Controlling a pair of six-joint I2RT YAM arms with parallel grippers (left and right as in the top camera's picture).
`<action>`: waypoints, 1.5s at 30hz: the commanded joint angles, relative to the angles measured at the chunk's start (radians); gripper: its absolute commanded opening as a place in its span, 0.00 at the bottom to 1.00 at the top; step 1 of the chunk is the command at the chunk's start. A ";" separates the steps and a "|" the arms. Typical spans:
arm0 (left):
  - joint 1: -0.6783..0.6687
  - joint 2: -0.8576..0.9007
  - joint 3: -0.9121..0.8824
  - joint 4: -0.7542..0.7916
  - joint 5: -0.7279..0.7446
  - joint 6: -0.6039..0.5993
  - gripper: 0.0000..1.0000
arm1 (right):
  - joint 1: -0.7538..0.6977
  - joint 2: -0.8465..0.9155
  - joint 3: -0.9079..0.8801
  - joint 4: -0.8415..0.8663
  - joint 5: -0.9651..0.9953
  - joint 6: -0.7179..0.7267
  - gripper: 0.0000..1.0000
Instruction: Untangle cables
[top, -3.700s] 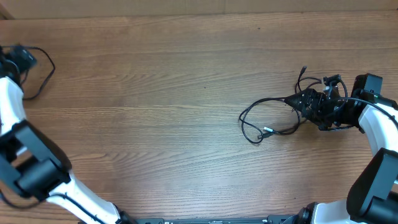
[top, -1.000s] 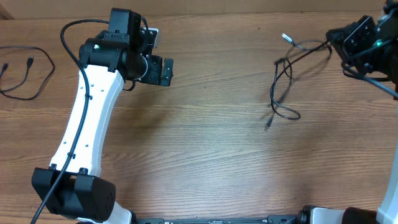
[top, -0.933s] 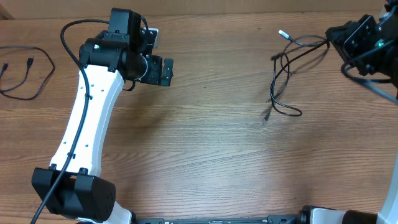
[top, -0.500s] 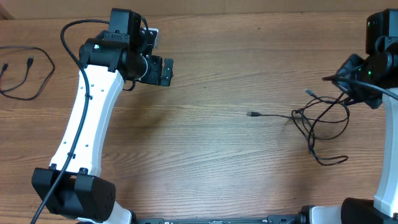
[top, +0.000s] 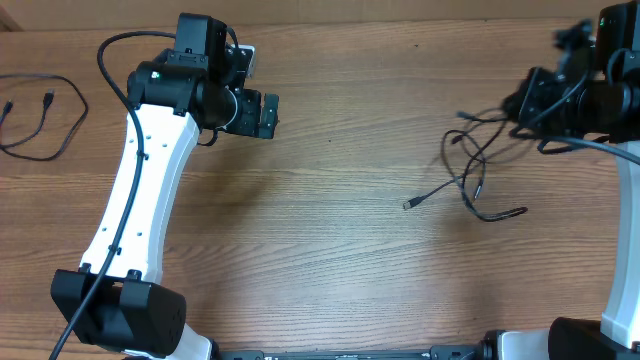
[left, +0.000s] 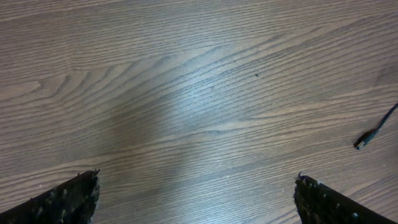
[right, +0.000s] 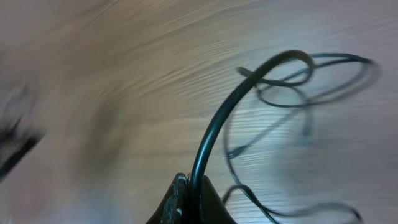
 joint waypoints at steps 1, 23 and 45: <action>-0.004 -0.001 -0.010 0.000 0.001 0.019 1.00 | 0.004 -0.010 0.005 -0.022 -0.317 -0.292 0.04; -0.019 0.004 -0.010 -0.085 0.599 0.452 1.00 | 0.390 -0.010 0.005 -0.019 -0.562 -0.510 0.04; -0.059 0.004 -0.010 -0.283 0.520 0.068 1.00 | 0.421 -0.010 0.005 0.121 -0.461 -0.501 0.04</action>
